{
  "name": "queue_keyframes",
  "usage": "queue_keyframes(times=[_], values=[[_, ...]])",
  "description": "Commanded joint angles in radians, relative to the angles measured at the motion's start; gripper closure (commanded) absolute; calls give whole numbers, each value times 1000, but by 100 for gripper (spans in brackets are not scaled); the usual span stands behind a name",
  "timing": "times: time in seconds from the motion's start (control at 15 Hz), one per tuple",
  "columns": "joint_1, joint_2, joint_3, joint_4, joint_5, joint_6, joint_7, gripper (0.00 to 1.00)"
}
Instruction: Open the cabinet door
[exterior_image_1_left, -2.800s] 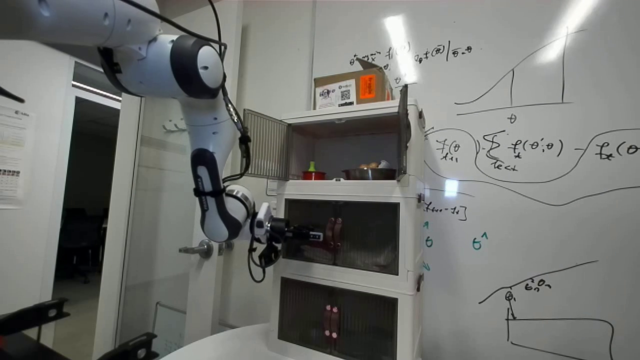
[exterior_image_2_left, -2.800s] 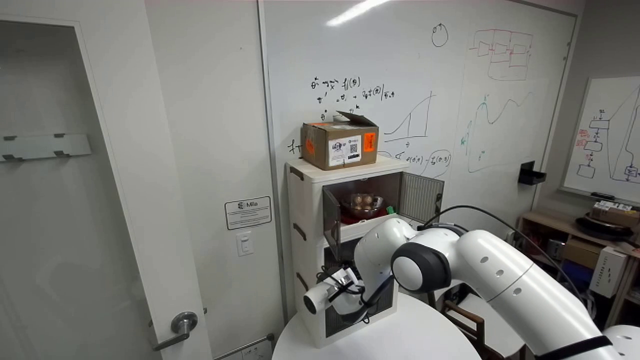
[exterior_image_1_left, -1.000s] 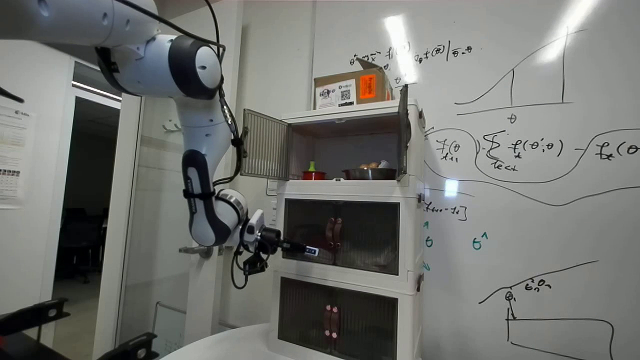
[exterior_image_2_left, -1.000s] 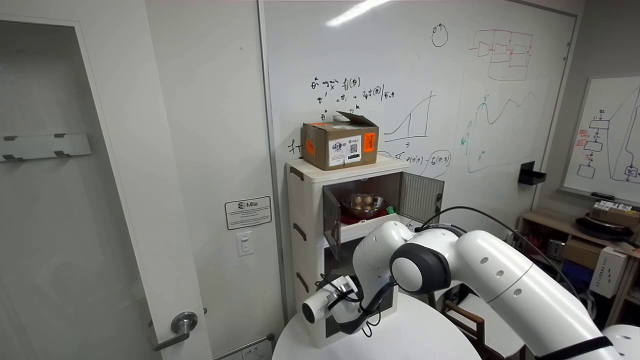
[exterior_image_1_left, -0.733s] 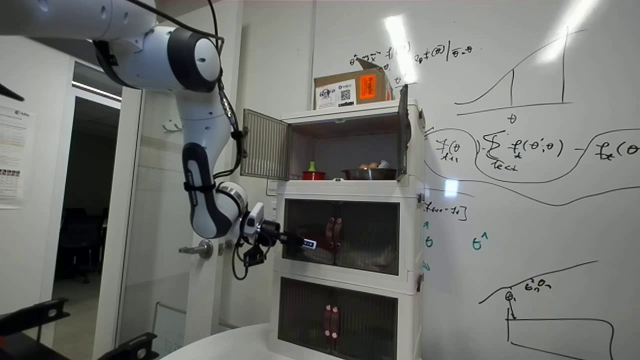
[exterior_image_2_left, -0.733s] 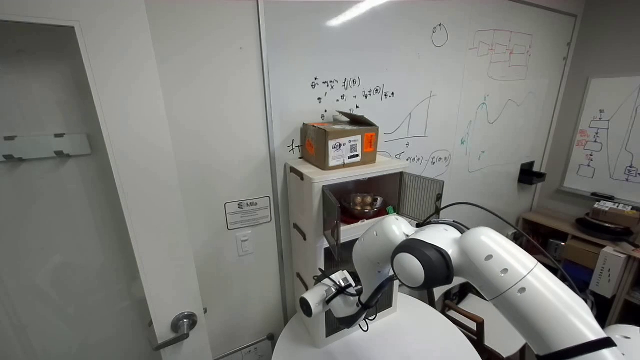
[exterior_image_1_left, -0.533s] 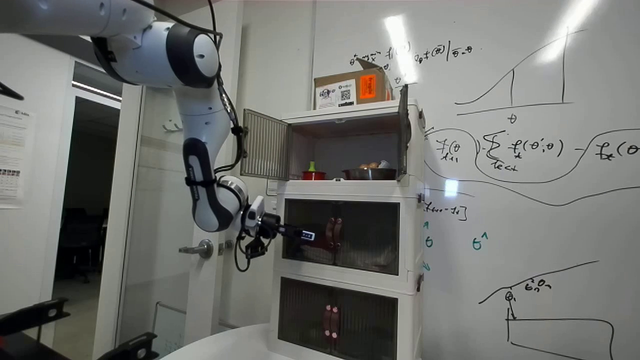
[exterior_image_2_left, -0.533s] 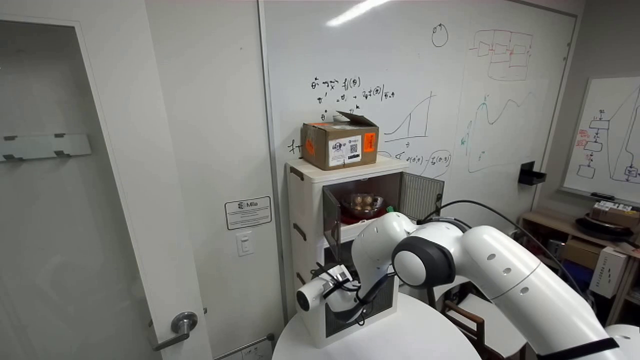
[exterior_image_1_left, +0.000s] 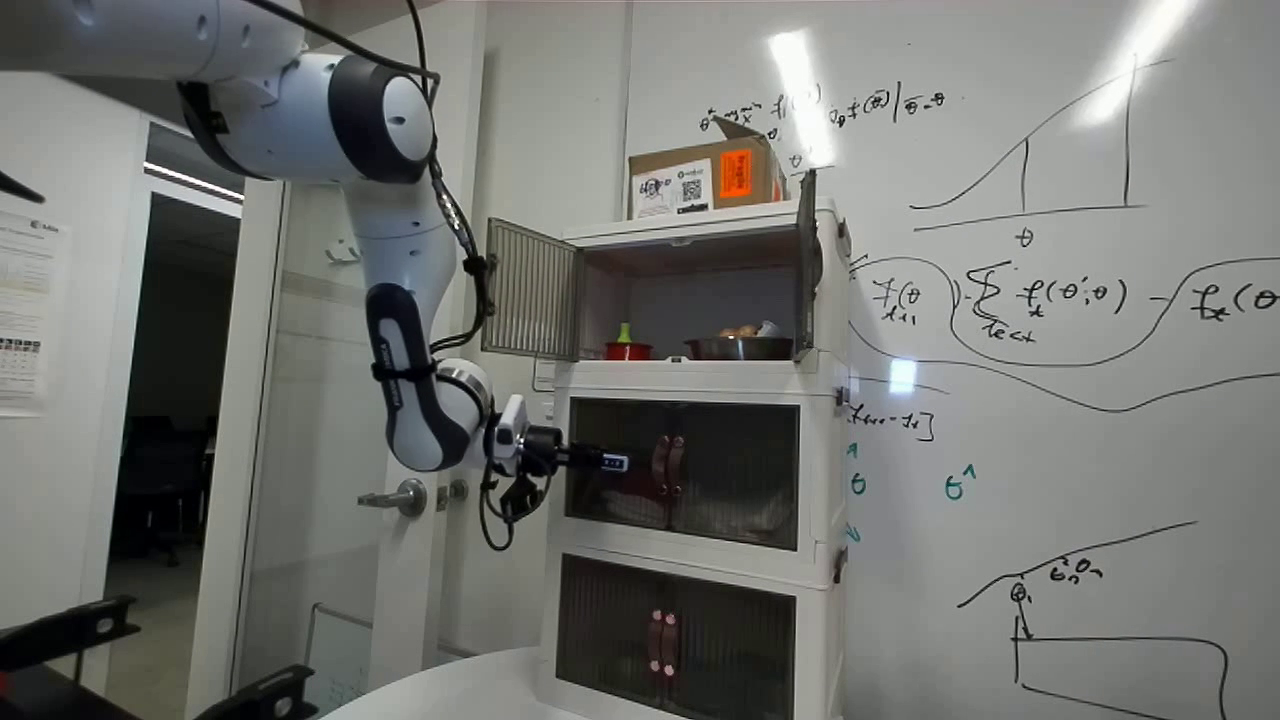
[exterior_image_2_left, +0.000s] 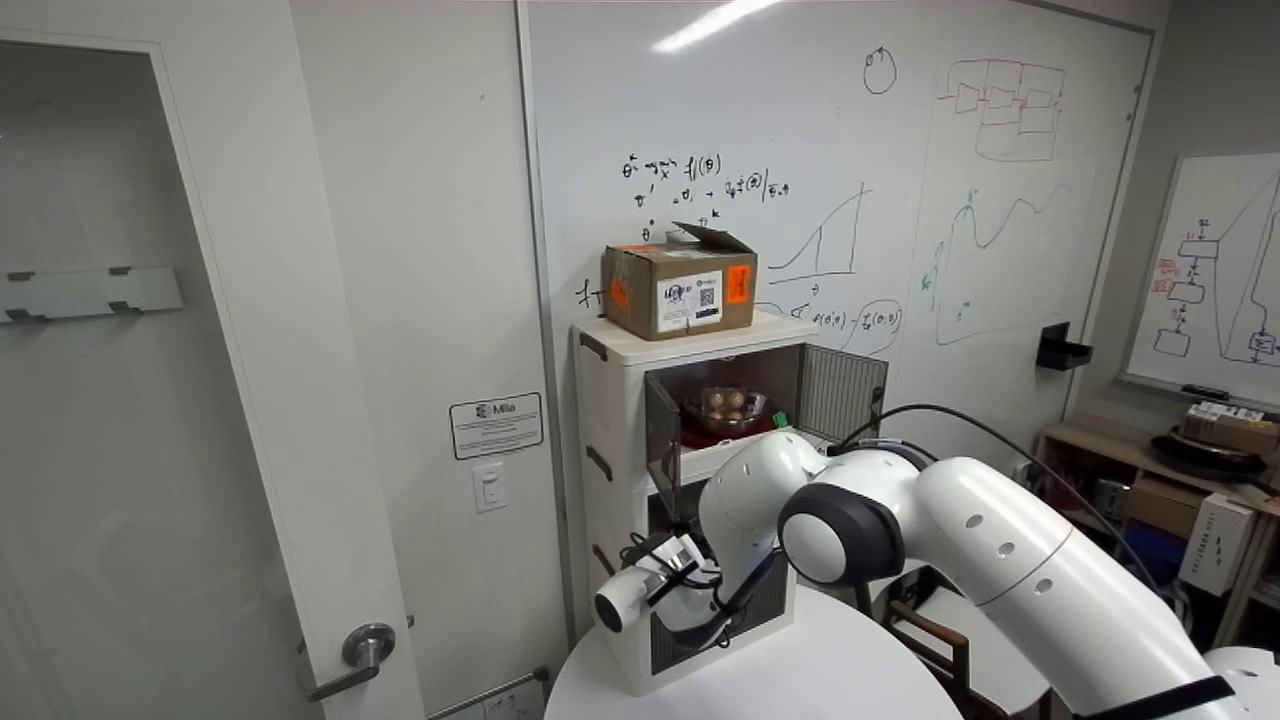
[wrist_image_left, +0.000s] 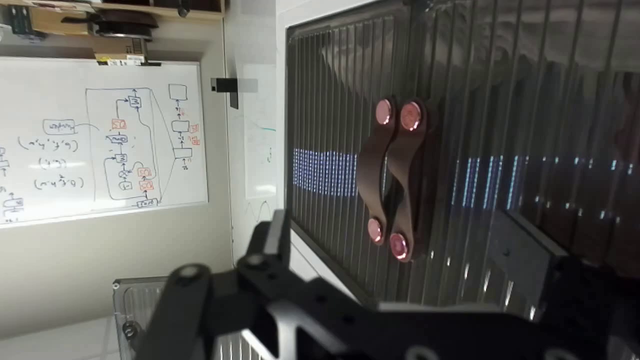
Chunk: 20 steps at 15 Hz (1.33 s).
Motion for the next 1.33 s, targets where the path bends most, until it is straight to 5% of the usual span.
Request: queue_keyframes(times=[0.0, 0.93, 1.0, 1.27], values=[[15, 25, -29, 35, -64, -36, 57, 0], [-108, -29, 22, 17, 125, 91, -36, 0], [-106, -29, 20, 18, 133, 92, -41, 25], [-97, -33, 15, 15, 134, 104, -56, 48]])
